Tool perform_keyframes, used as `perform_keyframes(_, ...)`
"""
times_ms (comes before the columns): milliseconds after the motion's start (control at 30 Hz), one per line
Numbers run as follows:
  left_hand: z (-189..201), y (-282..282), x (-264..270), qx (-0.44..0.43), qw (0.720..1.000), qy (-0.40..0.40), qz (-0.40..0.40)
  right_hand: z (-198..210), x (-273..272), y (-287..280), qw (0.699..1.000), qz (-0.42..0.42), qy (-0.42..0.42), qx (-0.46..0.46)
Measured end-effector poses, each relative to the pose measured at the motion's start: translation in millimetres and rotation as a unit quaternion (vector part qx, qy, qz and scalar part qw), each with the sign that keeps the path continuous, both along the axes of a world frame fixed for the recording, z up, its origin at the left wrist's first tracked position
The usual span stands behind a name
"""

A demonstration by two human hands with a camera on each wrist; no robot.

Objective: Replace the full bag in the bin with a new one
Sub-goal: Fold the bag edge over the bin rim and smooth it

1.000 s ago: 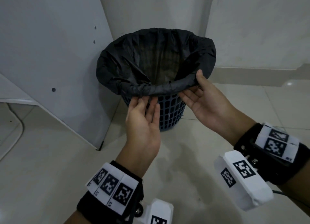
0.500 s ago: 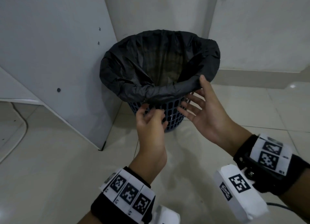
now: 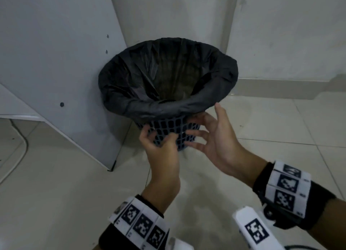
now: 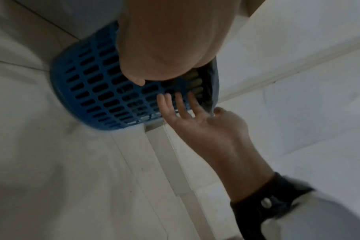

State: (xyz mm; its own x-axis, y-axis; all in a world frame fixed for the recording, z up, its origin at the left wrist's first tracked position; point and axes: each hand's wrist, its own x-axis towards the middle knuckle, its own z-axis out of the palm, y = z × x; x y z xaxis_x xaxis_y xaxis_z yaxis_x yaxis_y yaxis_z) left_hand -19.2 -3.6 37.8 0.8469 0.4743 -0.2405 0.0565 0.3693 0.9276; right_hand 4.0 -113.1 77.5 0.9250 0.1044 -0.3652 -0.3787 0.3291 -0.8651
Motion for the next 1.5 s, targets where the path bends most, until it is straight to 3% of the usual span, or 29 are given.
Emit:
perform_keyframes(133,-7,-5,-2,0.018,0.999,-0.033,-0.017,-7,-14,13,0.996,0.088,-0.001,-0.031)
perform_keyframes(233,-11,9,8,0.109,0.992,-0.057,0.026,-9,-20,14,0.988,0.146,-0.011,-0.056)
perform_keyframes(367,-19,30,28,0.29,0.952,-0.06,0.072,-8,-13,10,0.996,0.081,-0.006,-0.049)
perform_keyframes(633,-18,53,52,0.41,0.91,-0.043,0.044,-12,-2,-8,0.999,-0.048,0.003,0.0)
perform_keyframes(733,-25,74,62,0.393,0.916,-0.082,0.019,-12,0,-15,0.997,-0.068,-0.034,0.031)
perform_keyframes(867,-24,83,62,0.305,0.946,-0.098,-0.038,-10,1,-17,0.994,-0.049,-0.08,0.057)
perform_keyframes(1033,-31,46,20,0.25,0.961,-0.109,0.045,-8,2,-8,0.988,-0.041,-0.073,0.129)
perform_keyframes(1100,-22,19,0,0.19,0.974,-0.122,-0.024,-7,5,-5,0.987,-0.053,-0.064,0.136)
perform_keyframes(1200,-2,-8,-13,0.159,0.971,-0.141,-0.106,-6,8,-3,0.988,-0.059,-0.048,0.138)
perform_keyframes(1367,13,-22,-6,0.095,0.99,-0.048,-0.093,-3,10,-4,0.987,-0.1,-0.022,0.123)
perform_keyframes(1500,22,-27,-7,-0.042,0.995,0.067,-0.062,-7,2,-8,0.983,-0.178,0.0,0.055)
